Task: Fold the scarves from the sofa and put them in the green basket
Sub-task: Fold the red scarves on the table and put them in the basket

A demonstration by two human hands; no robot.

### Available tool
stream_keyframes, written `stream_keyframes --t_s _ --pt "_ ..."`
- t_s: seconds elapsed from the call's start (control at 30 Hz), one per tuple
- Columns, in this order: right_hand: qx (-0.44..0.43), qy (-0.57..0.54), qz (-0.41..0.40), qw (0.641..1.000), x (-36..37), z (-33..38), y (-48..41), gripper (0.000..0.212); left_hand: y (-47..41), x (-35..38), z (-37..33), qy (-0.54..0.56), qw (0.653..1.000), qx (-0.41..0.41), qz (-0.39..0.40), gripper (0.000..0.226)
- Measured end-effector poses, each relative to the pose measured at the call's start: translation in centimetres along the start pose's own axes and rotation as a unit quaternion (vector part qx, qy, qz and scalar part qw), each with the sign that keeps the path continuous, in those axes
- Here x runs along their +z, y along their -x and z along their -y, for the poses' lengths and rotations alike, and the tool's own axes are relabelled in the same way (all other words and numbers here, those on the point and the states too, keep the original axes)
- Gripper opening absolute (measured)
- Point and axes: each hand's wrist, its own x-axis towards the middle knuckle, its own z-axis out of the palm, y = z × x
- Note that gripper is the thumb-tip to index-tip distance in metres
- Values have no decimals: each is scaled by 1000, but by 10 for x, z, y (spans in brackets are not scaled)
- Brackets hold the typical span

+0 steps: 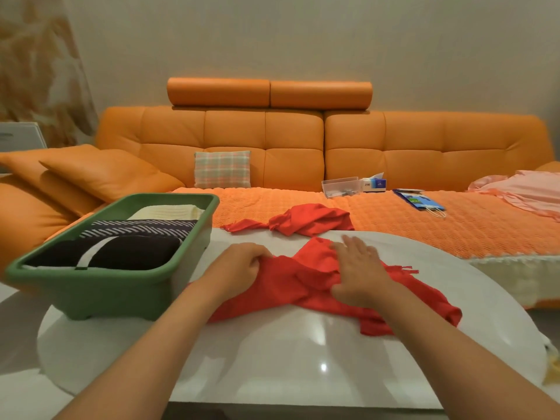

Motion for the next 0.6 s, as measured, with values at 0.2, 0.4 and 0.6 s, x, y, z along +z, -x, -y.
stream_keyframes --t_s 0.2,0.4,0.6 --pt "-133 -177 -71 973 5 48 -15 38 3 5 -22 78 995 50 25 42" --pt "-23 -304 -154 940 -10 25 -13 35 24 -9 -4 -150 960 -102 212 31" --pt "-15 -152 -233 961 -18 13 -5 13 17 -26 3 -84 977 -193 25 32"
